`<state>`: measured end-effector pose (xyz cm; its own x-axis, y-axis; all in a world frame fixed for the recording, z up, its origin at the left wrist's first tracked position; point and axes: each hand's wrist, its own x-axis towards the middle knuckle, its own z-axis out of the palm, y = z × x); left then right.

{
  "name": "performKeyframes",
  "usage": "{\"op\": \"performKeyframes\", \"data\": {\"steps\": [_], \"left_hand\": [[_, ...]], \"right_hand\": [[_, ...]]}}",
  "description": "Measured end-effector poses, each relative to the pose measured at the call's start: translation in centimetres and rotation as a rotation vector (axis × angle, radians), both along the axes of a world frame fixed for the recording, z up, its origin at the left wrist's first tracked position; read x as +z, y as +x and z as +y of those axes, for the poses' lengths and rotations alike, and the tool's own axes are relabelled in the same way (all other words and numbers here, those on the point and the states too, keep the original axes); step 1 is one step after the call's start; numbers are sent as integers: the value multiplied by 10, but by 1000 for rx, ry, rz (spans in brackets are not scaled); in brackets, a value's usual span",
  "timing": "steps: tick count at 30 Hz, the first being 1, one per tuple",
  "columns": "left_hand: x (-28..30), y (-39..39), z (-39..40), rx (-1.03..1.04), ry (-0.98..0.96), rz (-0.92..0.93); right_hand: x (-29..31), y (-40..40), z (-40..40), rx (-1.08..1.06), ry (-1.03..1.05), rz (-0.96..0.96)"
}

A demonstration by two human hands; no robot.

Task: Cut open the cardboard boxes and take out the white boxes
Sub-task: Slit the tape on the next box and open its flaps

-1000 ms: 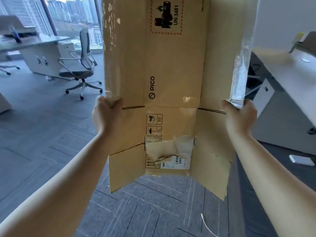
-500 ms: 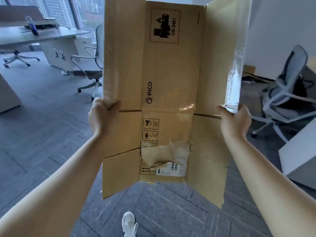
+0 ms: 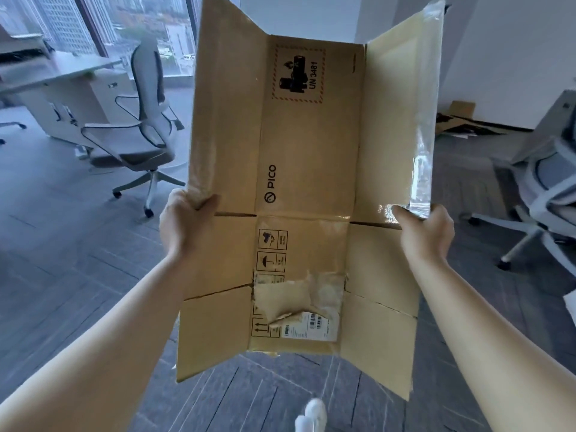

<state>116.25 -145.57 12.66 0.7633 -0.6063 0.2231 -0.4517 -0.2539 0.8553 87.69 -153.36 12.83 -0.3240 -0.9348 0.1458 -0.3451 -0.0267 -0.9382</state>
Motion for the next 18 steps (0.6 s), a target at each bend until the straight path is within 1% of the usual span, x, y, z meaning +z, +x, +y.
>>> {"op": "performKeyframes", "data": {"steps": [5, 10, 14, 18], "left_hand": [[-15, 45, -125, 10, 10, -21], [-13, 101, -239, 29, 55, -17], [-17, 152, -312, 46, 86, -30], [-37, 207, -383, 42, 118, -25]], "right_hand": [[-19, 54, -129, 16, 24, -24], [-23, 111, -249, 39, 89, -27], [-28, 164, -327, 58, 132, -21], [-46, 217, -392, 30, 166, -11]]}}
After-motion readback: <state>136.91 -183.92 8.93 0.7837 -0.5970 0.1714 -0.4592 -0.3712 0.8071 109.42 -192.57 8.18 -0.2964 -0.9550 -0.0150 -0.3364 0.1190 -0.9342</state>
